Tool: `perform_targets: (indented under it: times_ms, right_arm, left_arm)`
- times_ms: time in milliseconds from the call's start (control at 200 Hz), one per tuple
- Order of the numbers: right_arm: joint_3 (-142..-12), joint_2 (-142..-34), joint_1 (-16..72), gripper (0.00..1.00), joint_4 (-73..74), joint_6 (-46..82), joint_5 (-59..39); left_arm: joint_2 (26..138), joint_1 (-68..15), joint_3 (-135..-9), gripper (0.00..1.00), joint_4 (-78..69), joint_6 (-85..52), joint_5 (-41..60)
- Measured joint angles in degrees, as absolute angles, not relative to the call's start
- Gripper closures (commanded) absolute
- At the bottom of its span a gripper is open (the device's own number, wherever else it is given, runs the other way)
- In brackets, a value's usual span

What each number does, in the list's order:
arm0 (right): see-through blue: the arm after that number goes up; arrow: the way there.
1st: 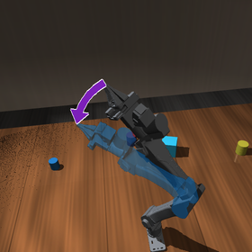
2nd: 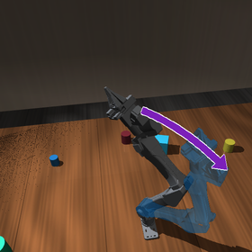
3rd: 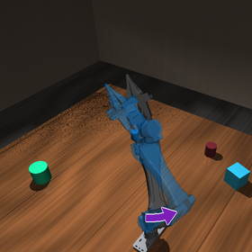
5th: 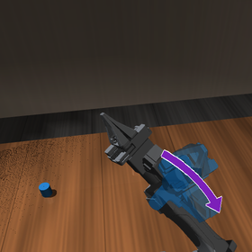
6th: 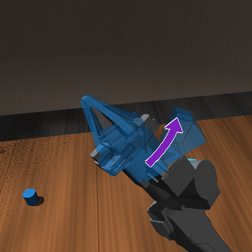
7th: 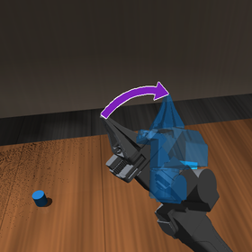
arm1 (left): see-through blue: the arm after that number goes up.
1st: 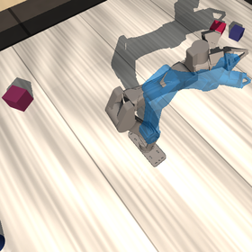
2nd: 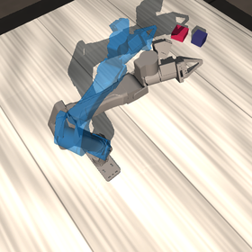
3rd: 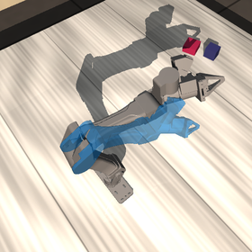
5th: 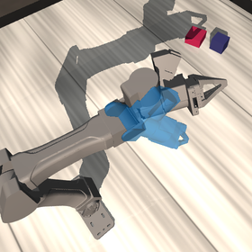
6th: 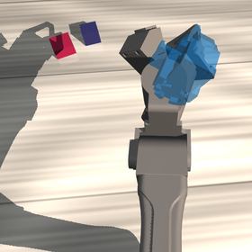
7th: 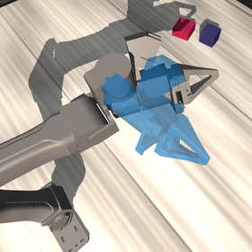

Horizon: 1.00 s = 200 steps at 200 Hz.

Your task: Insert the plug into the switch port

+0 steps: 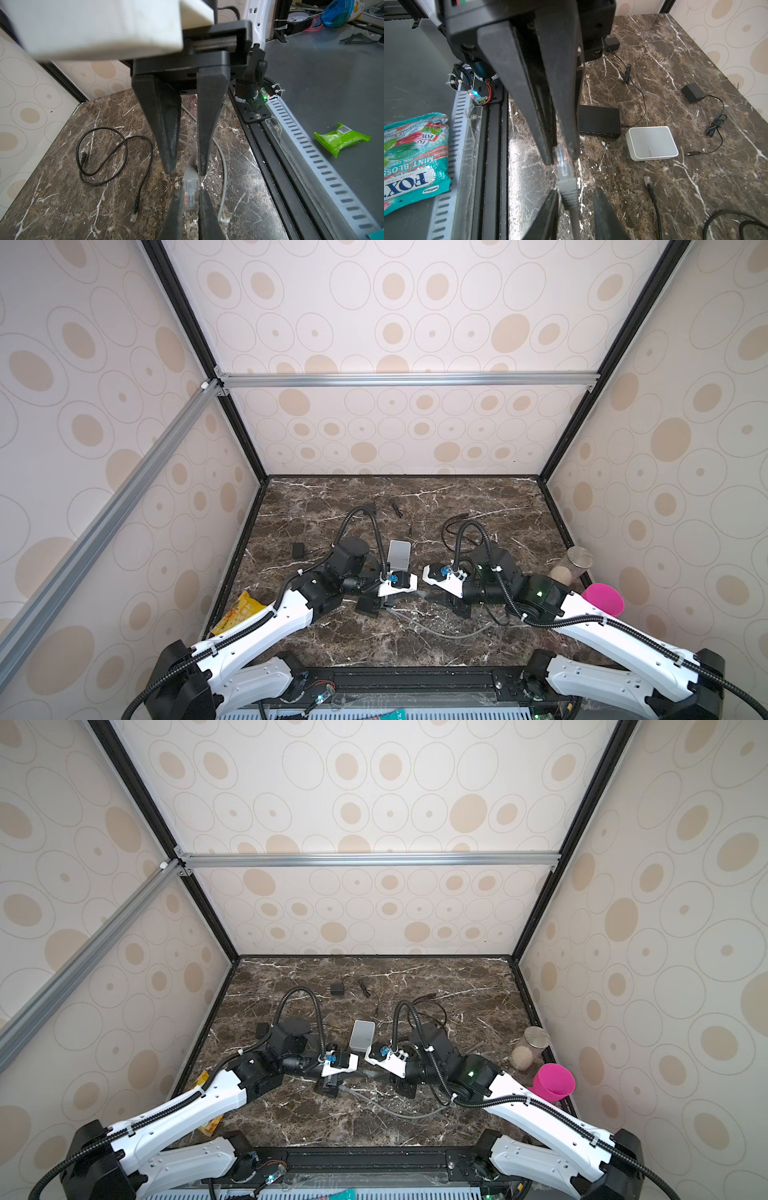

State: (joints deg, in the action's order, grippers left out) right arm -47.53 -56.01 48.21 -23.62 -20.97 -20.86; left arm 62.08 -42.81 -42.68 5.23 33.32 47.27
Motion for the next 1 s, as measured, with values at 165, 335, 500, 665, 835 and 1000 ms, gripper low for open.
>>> perform_targets:
  times_ms: [165,335,500,665,835,1000]
  right_arm:
    - [-45.9,-55.7,48.2,0.74,-23.1,-21.6,-22.5]
    - [-43.4,-54.5,48.2,0.77,-20.5,-21.8,-22.8]
    - [-39.5,-51.6,48.1,0.76,-15.7,-20.5,-22.8]
    - [-36.9,-50.4,48.1,0.76,-11.6,-18.8,-23.6]
    - [-35.1,-49.7,47.9,0.77,-8.1,-17.2,-25.1]
    - [-34.0,-48.7,47.5,0.79,-6.3,-16.3,-26.3]
  left_arm:
    - [61.4,-42.8,-42.7,0.94,5.2,33.3,47.3]
    - [61.3,-42.9,-42.7,0.94,5.3,33.3,47.5]
    - [61.3,-42.9,-42.7,0.94,5.3,33.3,47.7]
    - [61.2,-42.9,-42.7,0.94,5.3,33.3,47.9]
    - [60.9,-42.9,-42.6,0.94,5.3,33.3,48.3]
    - [60.5,-42.9,-42.5,0.94,5.3,33.3,48.9]
